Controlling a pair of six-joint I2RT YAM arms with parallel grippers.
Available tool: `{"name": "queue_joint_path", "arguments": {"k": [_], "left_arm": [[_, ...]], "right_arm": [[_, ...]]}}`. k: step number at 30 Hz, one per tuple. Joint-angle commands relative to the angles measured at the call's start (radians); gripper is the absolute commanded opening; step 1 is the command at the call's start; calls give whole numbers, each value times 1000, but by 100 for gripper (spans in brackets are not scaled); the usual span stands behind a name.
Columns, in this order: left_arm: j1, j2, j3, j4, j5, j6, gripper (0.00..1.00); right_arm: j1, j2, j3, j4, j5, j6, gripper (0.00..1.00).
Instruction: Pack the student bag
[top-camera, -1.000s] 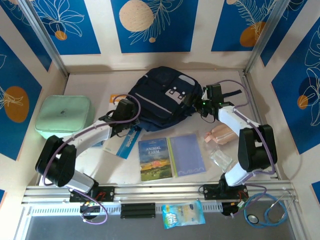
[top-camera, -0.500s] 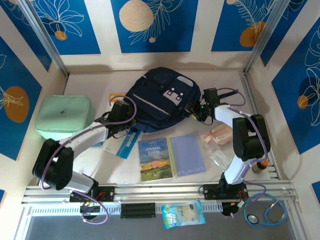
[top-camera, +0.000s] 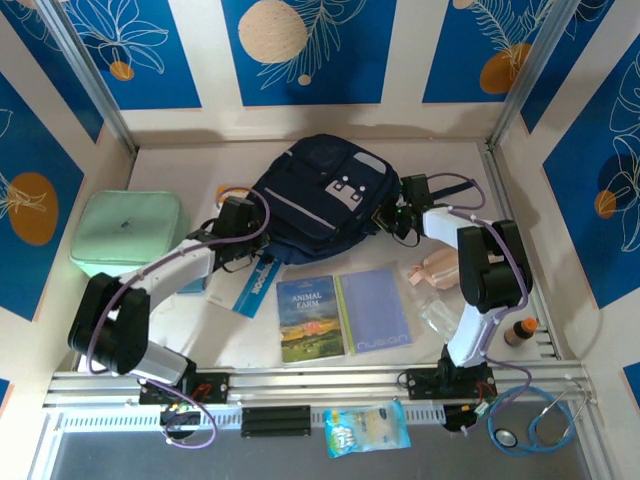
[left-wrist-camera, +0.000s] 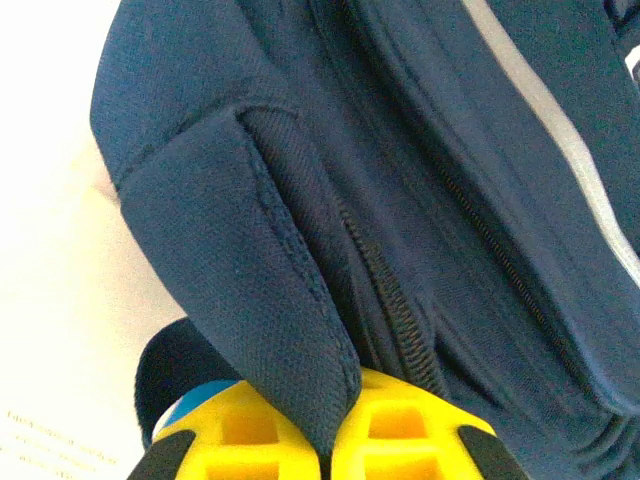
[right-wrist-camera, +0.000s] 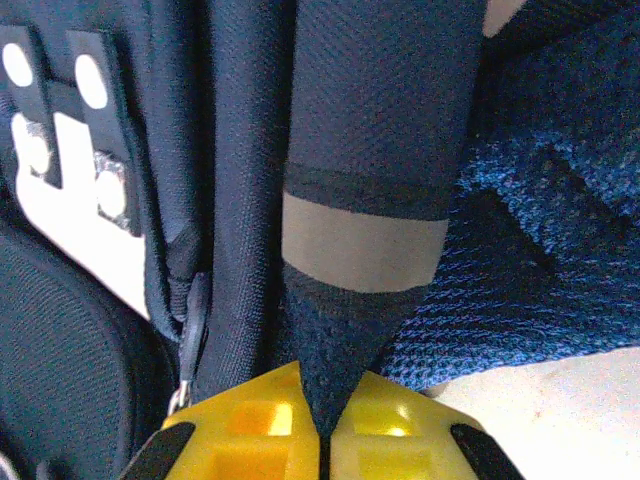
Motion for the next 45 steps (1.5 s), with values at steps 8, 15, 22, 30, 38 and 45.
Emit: {"name": "queue_joint_path", "arguments": {"k": [8, 15, 22, 30, 38, 45], "left_arm": [[56, 169, 168, 146, 8, 133, 20], [65, 93, 180, 10, -123, 181, 59], [-127, -63, 165, -149, -105, 237, 65], [-333, -23, 42, 30, 49, 114, 54], [-331, 158, 155, 84, 66, 288, 49], [-218, 239, 282, 36, -86, 424, 51]], "right_arm": [[14, -353, -211, 60, -52, 81, 0], [38, -376, -206, 85, -84, 178, 0], [59, -317, -117, 68, -47, 237, 0], [70, -270, -48, 23, -59, 232, 0], [90, -278, -56, 0, -78, 248, 0], [111, -283, -52, -1, -109, 244, 0]]}}
